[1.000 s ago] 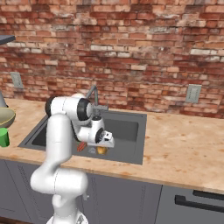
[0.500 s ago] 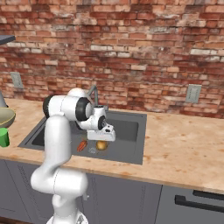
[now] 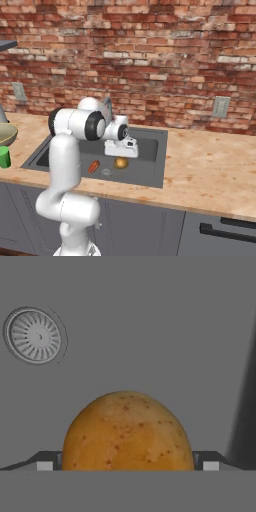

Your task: Remove the potato and sweet potato from the sink. Then move the bowl and cup from the counter to the sink for washing.

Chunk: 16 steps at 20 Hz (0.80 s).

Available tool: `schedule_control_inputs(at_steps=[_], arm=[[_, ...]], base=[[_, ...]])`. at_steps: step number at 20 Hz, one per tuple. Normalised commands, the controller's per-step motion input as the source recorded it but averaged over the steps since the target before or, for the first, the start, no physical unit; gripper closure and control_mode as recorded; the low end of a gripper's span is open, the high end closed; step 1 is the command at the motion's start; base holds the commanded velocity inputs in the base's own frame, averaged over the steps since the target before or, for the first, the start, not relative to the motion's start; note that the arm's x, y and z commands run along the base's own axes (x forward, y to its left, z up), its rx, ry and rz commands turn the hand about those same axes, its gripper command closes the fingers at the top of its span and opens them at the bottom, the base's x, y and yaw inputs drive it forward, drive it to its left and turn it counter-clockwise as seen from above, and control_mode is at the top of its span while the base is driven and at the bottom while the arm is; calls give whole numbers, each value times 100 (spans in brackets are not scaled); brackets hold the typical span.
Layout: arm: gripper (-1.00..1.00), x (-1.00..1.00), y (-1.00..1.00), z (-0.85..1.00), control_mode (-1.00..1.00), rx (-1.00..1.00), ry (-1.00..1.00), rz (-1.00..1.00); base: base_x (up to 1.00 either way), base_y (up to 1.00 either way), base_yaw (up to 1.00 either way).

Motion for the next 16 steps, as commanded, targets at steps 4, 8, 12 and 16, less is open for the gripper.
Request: schedule_control_inputs(at_steps=[4, 8, 12, 16], arm=[[100, -20, -25, 41, -100, 6, 6, 0], [100, -19, -12, 46, -100, 5, 0, 0], [100, -12, -2, 54, -100, 1, 0, 0], [100, -15, -1, 53, -100, 0, 0, 0]], base=[[0, 0, 0], [0, 0, 0], [0, 0, 0], [0, 0, 0]])
